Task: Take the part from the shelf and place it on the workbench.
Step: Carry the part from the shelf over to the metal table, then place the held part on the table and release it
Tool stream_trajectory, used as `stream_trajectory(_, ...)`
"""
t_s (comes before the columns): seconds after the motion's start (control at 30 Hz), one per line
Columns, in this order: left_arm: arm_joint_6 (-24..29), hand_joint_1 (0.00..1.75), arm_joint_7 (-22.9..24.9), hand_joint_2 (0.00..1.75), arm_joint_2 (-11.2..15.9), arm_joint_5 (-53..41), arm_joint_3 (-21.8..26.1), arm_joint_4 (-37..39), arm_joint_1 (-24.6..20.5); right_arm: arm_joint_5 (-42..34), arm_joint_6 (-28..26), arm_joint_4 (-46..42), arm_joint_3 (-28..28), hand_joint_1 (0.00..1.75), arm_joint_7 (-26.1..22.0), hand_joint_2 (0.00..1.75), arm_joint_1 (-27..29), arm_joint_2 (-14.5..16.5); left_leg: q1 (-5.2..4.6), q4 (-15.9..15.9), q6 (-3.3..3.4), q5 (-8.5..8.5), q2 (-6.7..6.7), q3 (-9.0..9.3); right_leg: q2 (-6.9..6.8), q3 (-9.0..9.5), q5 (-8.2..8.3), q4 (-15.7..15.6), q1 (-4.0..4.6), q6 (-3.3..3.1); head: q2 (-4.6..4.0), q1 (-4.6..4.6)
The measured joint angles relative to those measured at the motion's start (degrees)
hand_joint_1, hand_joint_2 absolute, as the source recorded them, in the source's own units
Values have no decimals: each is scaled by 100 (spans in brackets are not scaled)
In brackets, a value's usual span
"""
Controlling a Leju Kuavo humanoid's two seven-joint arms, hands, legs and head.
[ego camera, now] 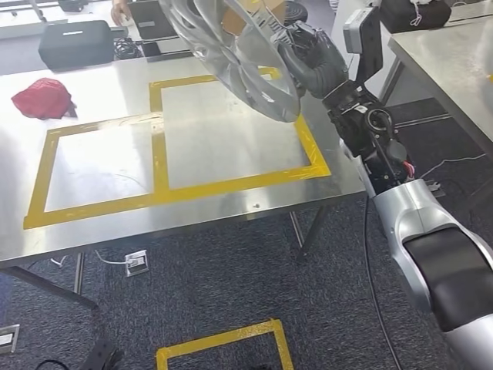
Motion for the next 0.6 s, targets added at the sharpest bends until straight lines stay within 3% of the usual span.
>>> stream_trajectory(0.07,0,0,-1,175,1,-2,0,0,1,5,1,-2,-1,175,-1,175,-6,-1,0,93,-64,-81,-12,-16,-5,157,206,-551,7,-34,0,20)
stream_trajectory(0.17,0,0,-2,175,11,-9,0,0,4,8,9,-17,-2,175,-8,175,7,-1,-11,203,-156,-171,-12,-43,2,251,158,-636,24,-185,0,-2)
stream_trajectory(0.23,0,0,-7,175,15,-15,-1,0,-6,8,14,-32,-3,175,-7,175,-15,-1,1,439,-226,-298,12,-129,5,322,132,-647,1,-235,0,-35)
stream_trajectory(0.27,0,0,-9,175,18,-17,-1,0,-10,8,14,-39,-3,175,-5,175,-24,-1,16,739,-268,-425,26,-289,6,355,115,-652,-10,-255,0,-50)
stream_trajectory(0.33,0,0,-10,175,13,-17,-1,0,-9,8,14,-44,-3,175,-3,175,-23,-2,39,1564,-328,-720,40,-782,16,393,68,-653,-9,-282,0,-74)
stream_trajectory(0.37,0,0,-10,175,9,-17,-1,0,-5,8,14,-44,-2,175,-4,175,-14,-2,48,1871,-336,-788,41,-1005,24,418,38,-653,-7,-286,0,-78)
stream_trajectory(0.4,0,0,-10,175,5,-17,-1,0,-2,8,16,-44,-1,175,-4,175,-8,-2,51,1966,-324,-742,41,-1127,32,454,5,-653,-4,-285,0,-82)
stream_trajectory(0.43,0,0,-10,175,2,-17,-1,0,-1,8,16,-44,-1,175,-3,175,-4,-1,50,1815,-294,-567,41,-1126,40,502,-34,-653,-1,-282,0,-86)
stream_trajectory(0.5,0,0,-10,175,9,-17,-1,0,-1,8,20,-45,1,175,-2,175,-3,-1,23,985,-191,5,40,-860,47,618,-123,-661,3,-267,0,-91)
stream_trajectory(0.53,0,0,-9,175,17,-17,-1,0,-2,8,22,-46,2,175,-2,175,-5,-1,-1,583,-139,193,40,-706,53,664,-158,-679,6,-253,0,-94)
stream_trajectory(0.6,0,0,-7,175,38,-17,-1,0,-9,8,26,-50,2,175,-3,175,-4,-2,-54,153,-71,288,37,-522,64,712,-198,-718,-1,-203,0,-95)
